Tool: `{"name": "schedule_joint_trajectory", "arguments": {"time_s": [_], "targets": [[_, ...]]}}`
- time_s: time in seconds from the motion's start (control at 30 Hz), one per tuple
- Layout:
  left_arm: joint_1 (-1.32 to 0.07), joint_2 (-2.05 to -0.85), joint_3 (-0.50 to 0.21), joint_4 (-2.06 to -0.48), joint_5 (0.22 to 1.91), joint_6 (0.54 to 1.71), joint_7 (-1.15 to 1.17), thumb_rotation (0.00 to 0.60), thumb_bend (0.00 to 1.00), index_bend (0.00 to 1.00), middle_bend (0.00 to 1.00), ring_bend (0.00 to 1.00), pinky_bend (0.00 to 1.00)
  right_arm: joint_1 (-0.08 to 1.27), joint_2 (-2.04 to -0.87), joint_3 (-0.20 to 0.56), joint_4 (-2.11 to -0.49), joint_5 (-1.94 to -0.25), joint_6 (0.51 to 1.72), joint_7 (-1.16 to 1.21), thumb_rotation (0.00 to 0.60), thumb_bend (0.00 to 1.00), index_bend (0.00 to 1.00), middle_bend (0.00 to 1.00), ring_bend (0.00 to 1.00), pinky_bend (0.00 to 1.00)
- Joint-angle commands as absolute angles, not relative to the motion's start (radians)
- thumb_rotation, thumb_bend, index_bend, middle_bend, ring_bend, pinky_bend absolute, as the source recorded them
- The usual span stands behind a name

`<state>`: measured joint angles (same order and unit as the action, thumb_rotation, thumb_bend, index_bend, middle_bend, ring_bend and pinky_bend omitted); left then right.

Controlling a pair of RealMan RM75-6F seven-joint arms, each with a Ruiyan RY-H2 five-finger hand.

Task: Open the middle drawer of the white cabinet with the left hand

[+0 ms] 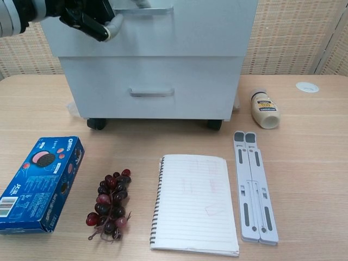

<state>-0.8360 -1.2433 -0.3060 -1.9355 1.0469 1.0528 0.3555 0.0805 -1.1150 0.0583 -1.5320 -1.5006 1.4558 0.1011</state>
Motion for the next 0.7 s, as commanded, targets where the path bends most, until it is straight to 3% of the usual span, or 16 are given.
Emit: {"name": "schedule_joint_trajectory", "arguments": {"time_s": [0.03, 0.7], "targets": [[-0.829, -1.238, -0.298, -1.948, 1.063, 1.064, 0.35, 0.6, 0.68, 0.21, 0.9, 0.95, 1.0, 0.081, -1.115, 0.059, -1.531, -1.5, 1.455, 0.101, 0.6, 0.33, 0.1, 0.14, 0.01, 0.08], [-0.792, -1.197, -0.24, -2.058, 1.129, 1.114, 0.387, 0.6, 0.68, 0.21, 0.9, 0.95, 1.0, 0.087, -1.117, 0.06, -1.529, -1.497, 1.446, 0.099, 0.6, 0.33, 0.1, 0.14, 0.01, 0.08]]}}
